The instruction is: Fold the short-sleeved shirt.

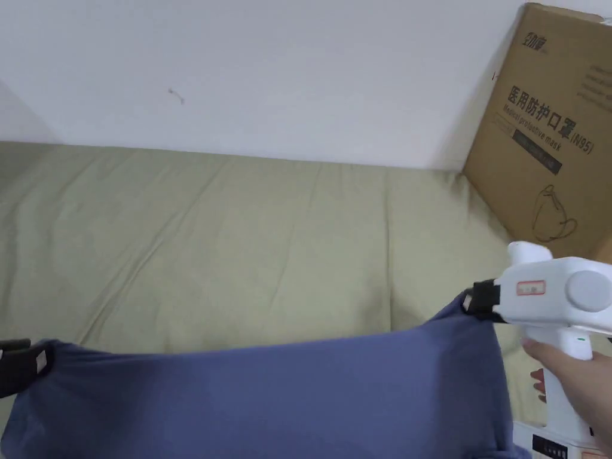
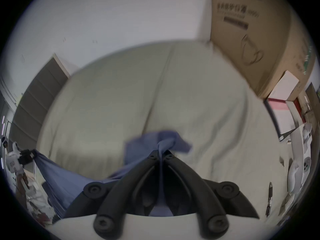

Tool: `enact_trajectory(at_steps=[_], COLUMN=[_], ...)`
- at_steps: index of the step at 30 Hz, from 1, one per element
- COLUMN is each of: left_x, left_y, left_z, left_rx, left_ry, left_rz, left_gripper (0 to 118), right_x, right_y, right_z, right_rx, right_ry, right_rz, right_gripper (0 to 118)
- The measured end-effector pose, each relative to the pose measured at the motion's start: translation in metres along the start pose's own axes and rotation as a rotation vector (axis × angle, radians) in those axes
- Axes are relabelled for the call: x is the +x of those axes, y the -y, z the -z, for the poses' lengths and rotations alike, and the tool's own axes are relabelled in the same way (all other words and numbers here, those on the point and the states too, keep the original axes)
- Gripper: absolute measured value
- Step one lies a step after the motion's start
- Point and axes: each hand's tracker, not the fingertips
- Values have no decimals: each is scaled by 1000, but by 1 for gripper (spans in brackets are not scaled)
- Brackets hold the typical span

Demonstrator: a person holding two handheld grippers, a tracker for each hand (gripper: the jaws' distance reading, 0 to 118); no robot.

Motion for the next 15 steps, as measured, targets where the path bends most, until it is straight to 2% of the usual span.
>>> enact_trajectory(at_steps=[2,5,8,12,15], left_x=[2,9,13,15,8], left_y=[-9,-18,-21,-1,24], left_z=[-11,-27,-42,-59,-67], left_rx=[58,83,78,-20,-87], left_ry=[45,46,76,112,120], left_rz=[-13,-2,30,91,149], left_gripper=[1,1,1,1,1], right_x=[3,6,9,21,34], right_y=[-2,1,19,79,143], right_z=[-20,-57,-93,-145,-176], right_rx=[41,135,145,115,-16], right_ry=[-21,-7,-17,-29,-18], right_rz=[57,50,51,82,107], right_gripper=[1,1,1,1,1])
